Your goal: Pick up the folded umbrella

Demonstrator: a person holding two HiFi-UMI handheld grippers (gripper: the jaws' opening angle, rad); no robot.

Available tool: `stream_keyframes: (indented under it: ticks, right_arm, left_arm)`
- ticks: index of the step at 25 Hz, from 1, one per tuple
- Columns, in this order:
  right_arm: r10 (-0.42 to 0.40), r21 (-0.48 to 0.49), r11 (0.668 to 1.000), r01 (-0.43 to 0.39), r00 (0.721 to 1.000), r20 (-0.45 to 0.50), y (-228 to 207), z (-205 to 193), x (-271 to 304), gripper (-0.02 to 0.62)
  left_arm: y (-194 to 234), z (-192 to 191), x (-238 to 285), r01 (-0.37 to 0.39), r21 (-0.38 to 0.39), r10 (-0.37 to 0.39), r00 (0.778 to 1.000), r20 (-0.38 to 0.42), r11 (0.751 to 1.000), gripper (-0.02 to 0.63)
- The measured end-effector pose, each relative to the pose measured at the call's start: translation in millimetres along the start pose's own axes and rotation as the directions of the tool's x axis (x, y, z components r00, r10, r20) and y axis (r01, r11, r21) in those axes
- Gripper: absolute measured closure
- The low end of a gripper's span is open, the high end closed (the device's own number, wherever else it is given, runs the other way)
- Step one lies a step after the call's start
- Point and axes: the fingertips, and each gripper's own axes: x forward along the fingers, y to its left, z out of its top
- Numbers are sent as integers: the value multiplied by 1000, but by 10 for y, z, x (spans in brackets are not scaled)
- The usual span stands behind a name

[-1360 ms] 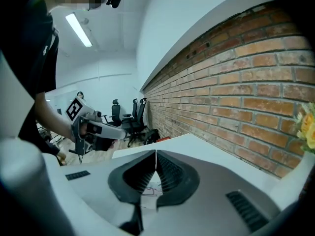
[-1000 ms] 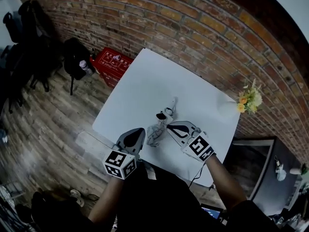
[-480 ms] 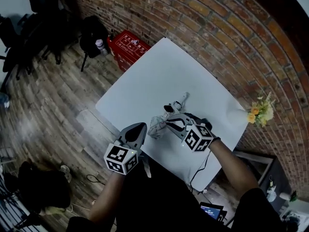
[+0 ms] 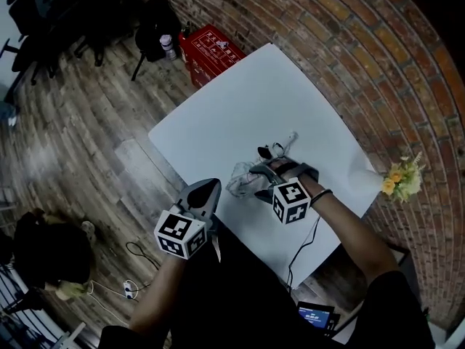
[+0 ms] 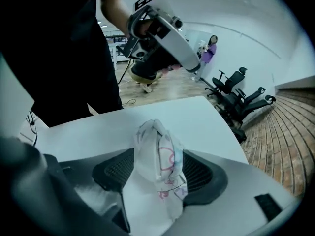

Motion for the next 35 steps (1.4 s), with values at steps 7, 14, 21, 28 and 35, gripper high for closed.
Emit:
stream_keyframes:
  ticks: [7,14,21,28,35]
  right_arm:
    - [47,-133,989,-62,992,-115,17,-184,191,260]
    - [109,-147,980,-135,980,-169,-20,-252,388,244]
    - [148,-171,967,-188,963,-225,-73,-282,546,245]
    - [179,-166,962,-218,959,-221,-148,-254,570,273]
    - [152,-102,980,-170,975,-162,-212,-145,426,296]
  left_arm:
    - [59,-100,-67,-17,-20,17,1000,7,1000,592]
    - [70,-69,-30,-10,-16,10,1000,6,1000,592]
    - [111,-15,-33,-10,-13,10,1000,4,1000,592]
    - [157,15,-51,-11,-16,11,1000,3,1000,592]
    - [183,71,-56,1,-5,-1,1000,-2,1000,592]
